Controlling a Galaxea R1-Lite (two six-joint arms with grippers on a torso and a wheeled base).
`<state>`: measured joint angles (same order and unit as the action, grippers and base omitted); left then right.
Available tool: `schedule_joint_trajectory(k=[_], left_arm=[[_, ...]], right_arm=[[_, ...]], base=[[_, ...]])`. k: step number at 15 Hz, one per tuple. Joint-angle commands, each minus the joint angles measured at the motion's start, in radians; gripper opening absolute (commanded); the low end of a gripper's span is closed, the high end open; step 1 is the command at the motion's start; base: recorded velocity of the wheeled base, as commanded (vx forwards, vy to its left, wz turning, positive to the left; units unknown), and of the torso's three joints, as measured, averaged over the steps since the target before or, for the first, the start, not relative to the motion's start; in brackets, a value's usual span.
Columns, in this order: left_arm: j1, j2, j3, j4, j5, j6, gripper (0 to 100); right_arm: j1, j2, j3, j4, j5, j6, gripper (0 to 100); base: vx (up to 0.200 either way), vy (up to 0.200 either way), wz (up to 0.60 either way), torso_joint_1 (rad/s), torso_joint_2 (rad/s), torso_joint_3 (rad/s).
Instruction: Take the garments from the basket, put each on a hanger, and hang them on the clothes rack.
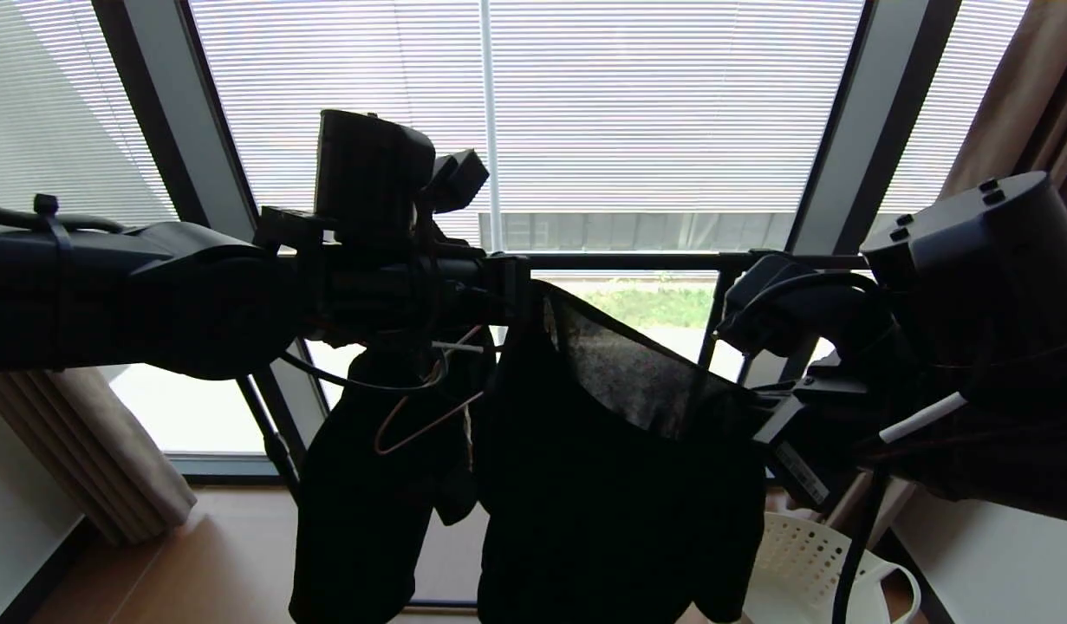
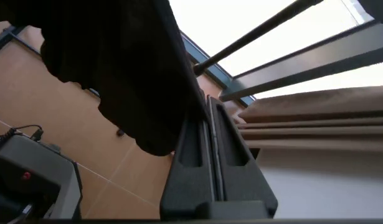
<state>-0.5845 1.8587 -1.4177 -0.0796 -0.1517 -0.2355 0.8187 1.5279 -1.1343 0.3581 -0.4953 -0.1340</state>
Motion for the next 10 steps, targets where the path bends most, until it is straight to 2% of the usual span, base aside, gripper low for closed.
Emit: schedule_joint_trajectory(k=[1,2,3,4,5,6,8,10], left_arm=[[0.000,0.074,-0.129,0.044,-0.002,0.001,0],[0.000,0.099,-0.191,0.058,-0.002,0.001,0],[-0.002,0.116,-0.244,0.080,-0.002,0.001,0],[-0.005,0.132,-0.293,0.106,-0.002,0.001,0],[-0.009,0.148,-0.333,0.130,-0.002,0.001,0],[-0.012,0.151,-0.354,0.142,-0.005,0.001,0],[-0.018,0.157,-0.380,0.150,-0.025,0.001,0],[-0.018,0.157,-0.372,0.152,-0.039,-0.001,0]], right_arm=[[0.051,0.040,-0.012,-0.005,0.008,0.005,0],[0.102,0.074,-0.035,-0.005,0.011,0.070,0],[0.145,0.107,-0.076,0.001,0.046,0.152,0],[0.166,0.135,-0.113,0.004,0.095,0.203,0],[0.180,0.160,-0.137,-0.004,0.106,0.234,0],[0.189,0.175,-0.151,-0.007,0.107,0.258,0],[0.218,0.209,-0.199,-0.022,0.127,0.375,0],[0.229,0.233,-0.206,-0.110,0.138,0.465,0]], base=[[0.000,0.000,0.00,0.000,0.00,0.000],[0.000,0.000,0.00,0.000,0.00,0.000],[0.000,0.000,0.00,0.000,0.00,0.000],[0.000,0.000,0.00,0.000,0.00,0.000],[0.000,0.000,0.00,0.000,0.00,0.000],[0.000,0.000,0.00,0.000,0.00,0.000],[0.000,0.000,0.00,0.000,0.00,0.000],[0.000,0.000,0.00,0.000,0.00,0.000]])
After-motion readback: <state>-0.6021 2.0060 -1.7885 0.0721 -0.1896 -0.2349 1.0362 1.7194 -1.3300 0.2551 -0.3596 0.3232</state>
